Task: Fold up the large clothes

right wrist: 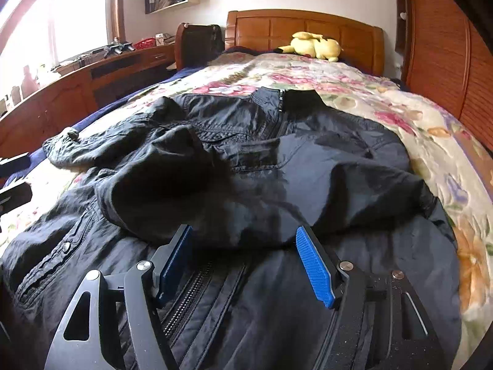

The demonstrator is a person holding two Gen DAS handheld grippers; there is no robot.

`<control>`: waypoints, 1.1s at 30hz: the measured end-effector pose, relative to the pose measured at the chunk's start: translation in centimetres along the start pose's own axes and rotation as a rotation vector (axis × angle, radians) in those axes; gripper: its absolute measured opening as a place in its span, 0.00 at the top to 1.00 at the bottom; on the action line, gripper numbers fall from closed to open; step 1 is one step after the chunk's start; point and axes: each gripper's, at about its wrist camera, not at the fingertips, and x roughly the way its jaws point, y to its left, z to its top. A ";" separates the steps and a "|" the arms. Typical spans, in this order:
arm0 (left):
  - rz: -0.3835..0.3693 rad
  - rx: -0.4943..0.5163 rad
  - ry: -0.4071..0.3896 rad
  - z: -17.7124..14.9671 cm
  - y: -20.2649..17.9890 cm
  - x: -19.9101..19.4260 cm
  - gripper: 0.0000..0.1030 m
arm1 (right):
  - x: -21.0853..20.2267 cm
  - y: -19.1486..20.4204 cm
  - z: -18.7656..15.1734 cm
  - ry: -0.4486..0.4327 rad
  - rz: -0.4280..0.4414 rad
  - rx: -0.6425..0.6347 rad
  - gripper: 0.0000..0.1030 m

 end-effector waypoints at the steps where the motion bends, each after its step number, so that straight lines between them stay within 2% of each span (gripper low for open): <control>1: 0.002 0.010 0.012 0.2 -0.3 0.6 0.05 | -0.1 0.1 0.2 -0.002 0.000 -0.005 0.31; 7: 0.032 0.085 0.106 1.5 -2.0 5.1 0.09 | -0.4 0.1 -0.1 -0.011 0.011 -0.011 0.31; 13: 0.013 0.059 0.172 2.1 -2.1 8.0 0.13 | -0.8 -0.1 0.1 -0.030 0.022 0.003 0.31; 18: -0.024 0.018 0.221 1.5 -1.7 9.2 0.22 | -0.7 -0.2 0.2 -0.033 0.030 0.009 0.31; 21: -0.012 0.032 0.252 1.0 -2.0 9.7 0.24 | -0.5 0.0 0.4 -0.034 0.035 0.009 0.31; 24: -0.040 0.023 0.265 0.8 -2.1 9.8 0.36 | -0.4 0.0 0.5 -0.035 0.034 0.010 0.31; 26: -0.063 0.012 0.281 0.6 -2.2 9.7 0.49 | -0.3 0.0 0.6 -0.034 0.035 0.014 0.31; 27: -0.067 0.017 0.285 0.5 -2.3 9.6 0.52 | -0.2 0.0 0.7 -0.035 0.033 0.017 0.31; 29: -0.081 0.031 0.288 0.4 -2.6 9.2 0.66 | -0.2 -0.1 0.8 -0.035 0.034 0.024 0.31; 30: -0.092 0.037 0.286 0.3 -2.7 8.8 0.69 | -0.1 0.0 0.8 -0.035 0.035 0.026 0.31; 32: -0.060 0.055 0.251 0.3 -2.9 7.8 0.82 | -0.1 0.1 0.9 -0.036 0.037 0.027 0.31; 33: -0.039 0.067 0.226 0.4 -3.1 7.0 0.84 | 0.0 0.1 0.9 -0.036 0.037 0.026 0.31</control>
